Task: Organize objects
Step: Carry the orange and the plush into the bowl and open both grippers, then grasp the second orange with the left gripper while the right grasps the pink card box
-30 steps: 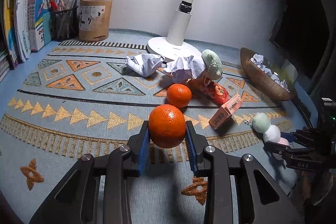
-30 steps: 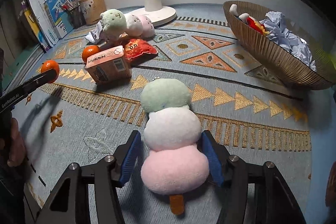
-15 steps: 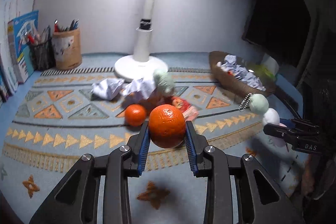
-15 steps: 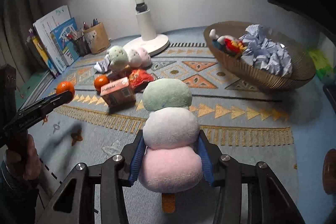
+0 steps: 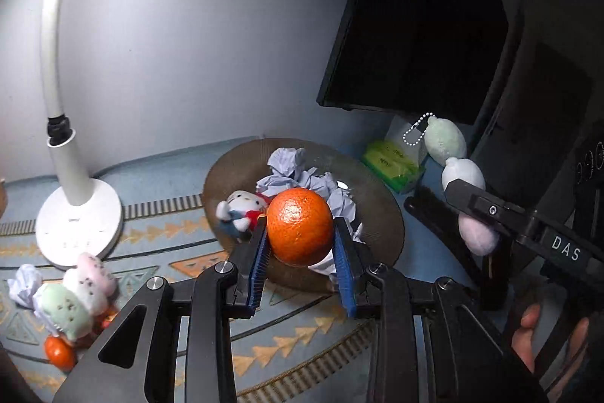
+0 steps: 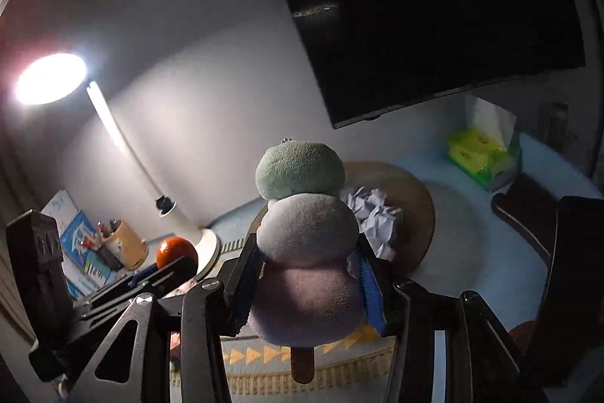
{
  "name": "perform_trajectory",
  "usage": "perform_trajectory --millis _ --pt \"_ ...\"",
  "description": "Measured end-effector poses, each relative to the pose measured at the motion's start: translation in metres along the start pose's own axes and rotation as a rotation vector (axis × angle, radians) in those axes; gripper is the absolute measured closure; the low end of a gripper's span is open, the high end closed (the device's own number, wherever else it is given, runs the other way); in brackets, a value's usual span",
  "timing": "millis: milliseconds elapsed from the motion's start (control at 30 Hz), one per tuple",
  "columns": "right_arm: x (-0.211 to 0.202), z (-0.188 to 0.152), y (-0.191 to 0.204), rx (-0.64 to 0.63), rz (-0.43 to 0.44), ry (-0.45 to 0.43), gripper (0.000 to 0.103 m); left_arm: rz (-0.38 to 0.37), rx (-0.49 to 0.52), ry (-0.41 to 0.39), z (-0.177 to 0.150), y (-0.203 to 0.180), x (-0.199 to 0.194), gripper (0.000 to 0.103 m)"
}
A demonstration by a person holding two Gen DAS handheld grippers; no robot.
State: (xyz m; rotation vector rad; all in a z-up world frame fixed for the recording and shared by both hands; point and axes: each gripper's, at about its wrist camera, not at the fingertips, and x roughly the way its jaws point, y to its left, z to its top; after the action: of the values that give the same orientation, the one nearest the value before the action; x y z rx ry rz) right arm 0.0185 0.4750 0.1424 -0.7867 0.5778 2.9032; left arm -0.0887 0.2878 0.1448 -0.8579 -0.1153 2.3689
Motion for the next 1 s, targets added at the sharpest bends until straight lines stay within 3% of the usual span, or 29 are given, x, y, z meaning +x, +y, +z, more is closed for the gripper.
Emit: perform_trajectory --millis 267,333,367,433,567,733,833,933,1000 --pt "0.052 0.023 -0.021 0.026 -0.055 0.021 0.056 0.032 -0.004 0.039 0.007 -0.004 0.058 0.073" --pt "0.067 0.025 -0.028 0.035 -0.056 0.026 0.053 0.053 -0.008 0.052 0.01 -0.001 0.067 0.048" --pt "0.077 0.026 -0.03 0.035 -0.06 0.051 0.04 0.071 -0.014 0.059 0.011 0.001 0.069 0.026" --pt "0.092 0.024 -0.041 0.054 -0.071 0.104 0.033 0.077 -0.032 0.023 0.009 0.006 0.059 0.025" --pt "0.078 0.012 -0.049 0.081 -0.028 0.103 0.033 0.058 -0.073 -0.038 0.002 0.019 0.014 0.025" --pt "0.032 0.001 -0.015 -0.011 0.016 0.059 0.033 0.107 -0.068 -0.168 -0.013 0.034 -0.081 0.025" --pt "0.008 -0.005 0.018 -0.061 0.081 0.049 0.033 0.192 -0.074 -0.228 -0.023 0.049 -0.142 0.024" --pt "-0.011 -0.016 0.057 -0.118 0.153 0.042 0.033 0.338 -0.092 -0.288 -0.034 0.07 -0.196 0.0" --pt "-0.016 -0.028 0.083 -0.166 0.185 0.038 0.033 0.428 -0.098 -0.338 -0.047 0.087 -0.227 0.001"
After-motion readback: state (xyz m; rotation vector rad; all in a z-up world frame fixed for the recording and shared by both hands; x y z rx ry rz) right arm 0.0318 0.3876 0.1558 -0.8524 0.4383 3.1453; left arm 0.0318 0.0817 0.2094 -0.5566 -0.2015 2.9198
